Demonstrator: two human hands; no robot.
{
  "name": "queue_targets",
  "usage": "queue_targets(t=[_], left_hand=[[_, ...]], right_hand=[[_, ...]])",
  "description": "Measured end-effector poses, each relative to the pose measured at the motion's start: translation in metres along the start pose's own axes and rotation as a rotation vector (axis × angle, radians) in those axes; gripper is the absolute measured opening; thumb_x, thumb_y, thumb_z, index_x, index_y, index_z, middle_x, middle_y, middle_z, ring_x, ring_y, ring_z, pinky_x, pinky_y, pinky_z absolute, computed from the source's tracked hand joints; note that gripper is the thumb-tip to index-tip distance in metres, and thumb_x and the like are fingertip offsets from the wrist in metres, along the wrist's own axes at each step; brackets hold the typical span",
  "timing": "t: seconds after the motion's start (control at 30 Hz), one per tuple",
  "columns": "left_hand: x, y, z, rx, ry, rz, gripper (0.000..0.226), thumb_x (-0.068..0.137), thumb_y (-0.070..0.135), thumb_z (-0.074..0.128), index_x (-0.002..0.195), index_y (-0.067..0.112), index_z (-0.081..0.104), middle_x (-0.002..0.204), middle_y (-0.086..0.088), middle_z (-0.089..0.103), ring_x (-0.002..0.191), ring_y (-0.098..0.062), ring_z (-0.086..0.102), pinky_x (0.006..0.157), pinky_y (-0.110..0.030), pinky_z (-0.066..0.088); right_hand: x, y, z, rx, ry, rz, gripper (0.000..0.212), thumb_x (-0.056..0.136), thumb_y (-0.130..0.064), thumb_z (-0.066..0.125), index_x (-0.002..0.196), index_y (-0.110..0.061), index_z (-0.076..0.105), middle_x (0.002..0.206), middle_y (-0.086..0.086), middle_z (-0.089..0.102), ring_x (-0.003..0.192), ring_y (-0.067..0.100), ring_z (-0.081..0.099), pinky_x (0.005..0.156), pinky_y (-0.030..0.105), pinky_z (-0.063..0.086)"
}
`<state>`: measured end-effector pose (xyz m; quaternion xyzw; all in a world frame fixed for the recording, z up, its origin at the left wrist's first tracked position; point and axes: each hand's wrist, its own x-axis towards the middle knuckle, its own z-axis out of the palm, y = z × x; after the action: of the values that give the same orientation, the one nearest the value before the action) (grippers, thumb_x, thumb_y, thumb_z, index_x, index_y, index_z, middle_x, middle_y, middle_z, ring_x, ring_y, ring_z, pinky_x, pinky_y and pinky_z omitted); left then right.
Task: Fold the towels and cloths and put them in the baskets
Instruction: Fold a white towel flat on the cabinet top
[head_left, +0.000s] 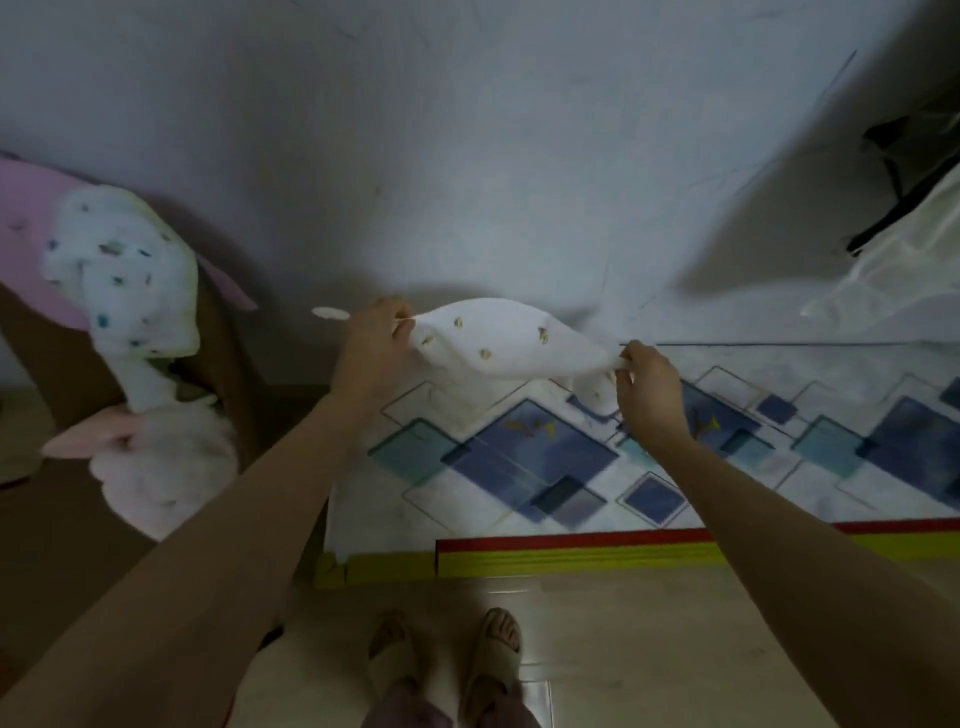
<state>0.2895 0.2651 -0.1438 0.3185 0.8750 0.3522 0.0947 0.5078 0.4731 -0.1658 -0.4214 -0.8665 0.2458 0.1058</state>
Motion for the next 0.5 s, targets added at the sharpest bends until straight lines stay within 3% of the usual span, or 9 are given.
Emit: queue_targets(t=[0.17,0.27,0.37,0.5], left_hand=[[-0.034,-0.051,0.069,0.051,-0.048,-0.023,0.015,0.096,0.007,0.049,0.090,0.001,0.062,0.095,-0.011,0.054,0.085,-0.017,0.048,0.074,-0.019,0.033],[-0.062,-0.100,0.122,0.125,-0.172,-0.157,0.018,0.095,0.001,0.048,0.094,-0.004,0.065,0.100,-0.021,0.057,0.091,-0.030,0.054,0.078,-0.031,0.040],[-0.100,-0.144,0.171,0.153,-0.355,-0.283,0.019,0.094,0.000,0.048,0.092,-0.004,0.067,0.097,-0.018,0.059,0.093,-0.031,0.057,0.076,-0.032,0.041],[-0.152,-0.180,0.205,0.261,-0.762,-0.431,0.024,0.097,0.009,0.042,0.084,0.005,0.062,0.092,-0.010,0.056,0.087,-0.025,0.055,0.076,-0.031,0.045]], right_hand=[[-0.020,0.064,0.077,-0.167,-0.142,-0.009,0.015,0.089,0.008,0.044,0.078,0.003,0.053,0.087,0.025,0.052,0.078,0.038,0.051,0.061,0.035,0.031],[-0.043,0.102,0.137,-0.256,-0.294,0.024,0.014,0.090,0.006,0.046,0.089,0.008,0.059,0.095,0.025,0.054,0.084,0.038,0.054,0.064,0.034,0.038],[-0.073,0.135,0.187,-0.332,-0.449,0.057,0.017,0.087,0.005,0.046,0.093,0.006,0.061,0.098,0.024,0.056,0.092,0.038,0.056,0.072,0.037,0.045],[-0.116,0.173,0.218,-0.454,-0.717,0.160,0.020,0.090,-0.005,0.047,0.102,0.005,0.060,0.109,0.023,0.061,0.103,0.036,0.058,0.080,0.035,0.046]])
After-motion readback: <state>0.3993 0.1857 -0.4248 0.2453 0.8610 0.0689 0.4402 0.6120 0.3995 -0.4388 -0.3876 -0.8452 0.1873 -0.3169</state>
